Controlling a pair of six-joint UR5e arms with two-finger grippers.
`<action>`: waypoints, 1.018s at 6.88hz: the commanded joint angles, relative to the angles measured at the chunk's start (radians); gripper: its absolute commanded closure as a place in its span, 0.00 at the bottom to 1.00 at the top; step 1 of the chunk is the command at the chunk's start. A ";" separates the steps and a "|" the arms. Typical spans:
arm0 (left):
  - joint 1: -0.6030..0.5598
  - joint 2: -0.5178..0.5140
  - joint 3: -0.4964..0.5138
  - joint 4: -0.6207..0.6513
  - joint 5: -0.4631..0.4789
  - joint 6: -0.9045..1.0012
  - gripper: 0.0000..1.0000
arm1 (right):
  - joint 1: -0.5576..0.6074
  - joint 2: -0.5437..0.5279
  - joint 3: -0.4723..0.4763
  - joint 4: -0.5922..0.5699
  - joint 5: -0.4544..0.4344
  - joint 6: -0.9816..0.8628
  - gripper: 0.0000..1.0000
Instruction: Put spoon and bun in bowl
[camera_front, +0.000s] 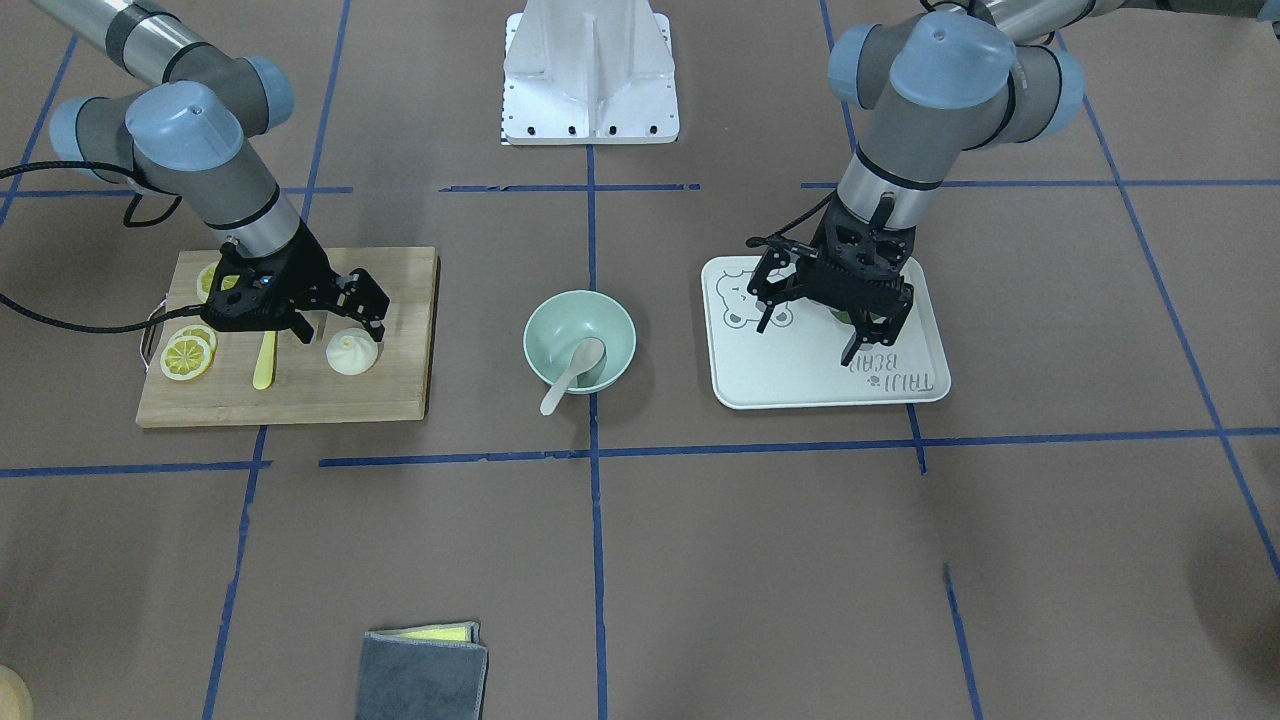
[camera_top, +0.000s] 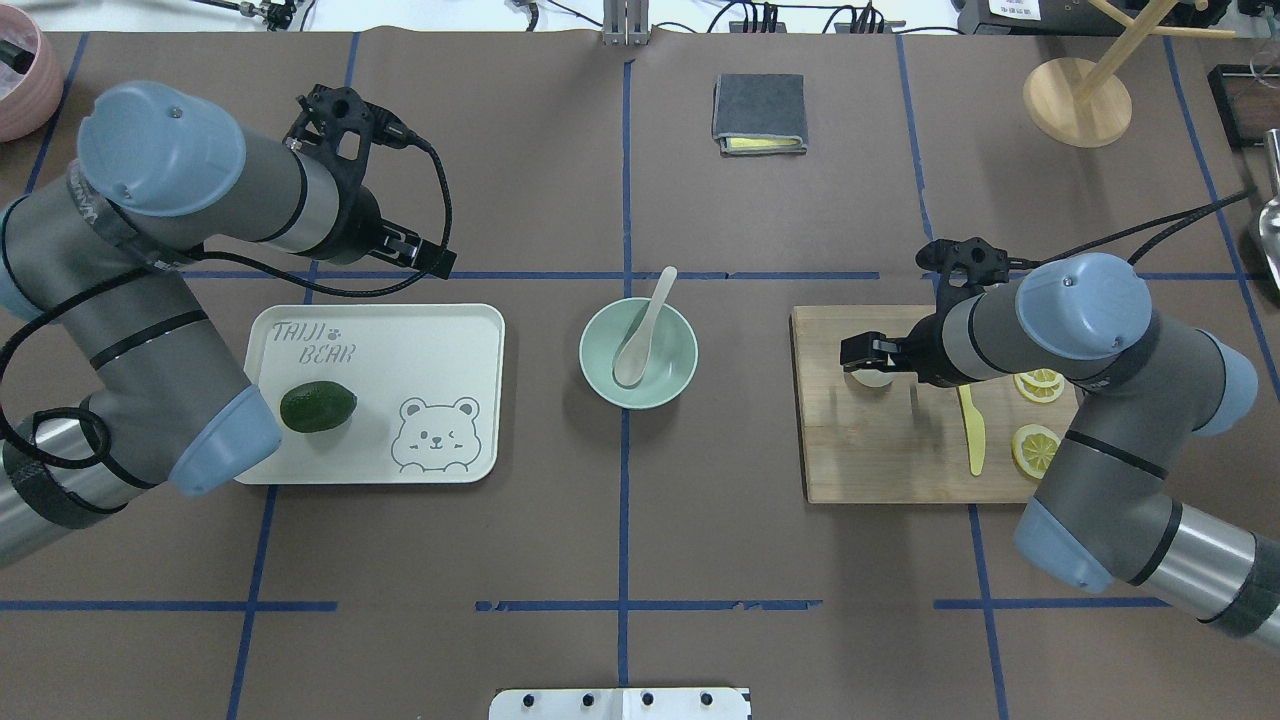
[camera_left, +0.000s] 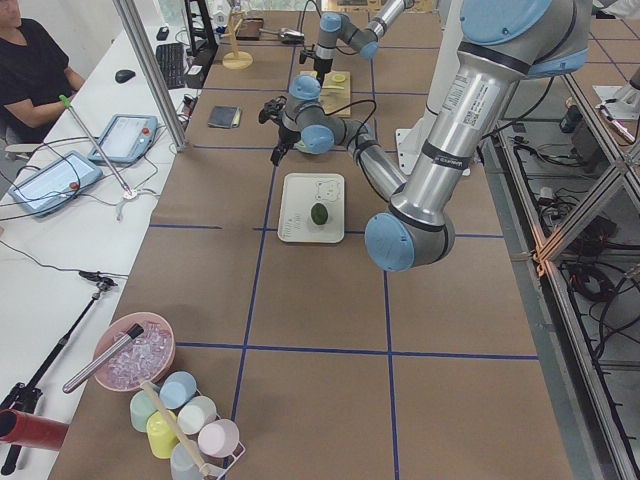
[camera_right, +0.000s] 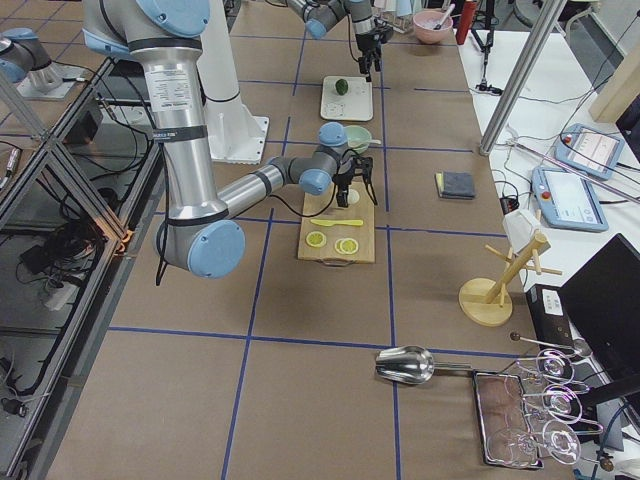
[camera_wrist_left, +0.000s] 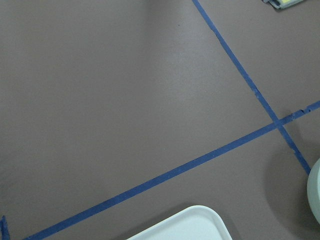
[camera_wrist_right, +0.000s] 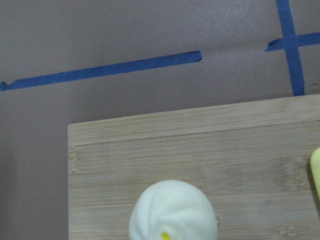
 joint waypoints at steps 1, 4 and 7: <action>0.001 0.001 0.002 -0.001 0.003 0.000 0.02 | -0.003 0.000 0.004 0.001 -0.003 0.000 0.60; 0.001 0.001 0.002 -0.001 0.003 -0.002 0.02 | 0.000 0.000 0.010 0.000 0.003 -0.002 1.00; -0.002 0.001 -0.018 -0.001 0.003 0.000 0.02 | -0.026 0.193 0.040 -0.148 0.000 0.012 1.00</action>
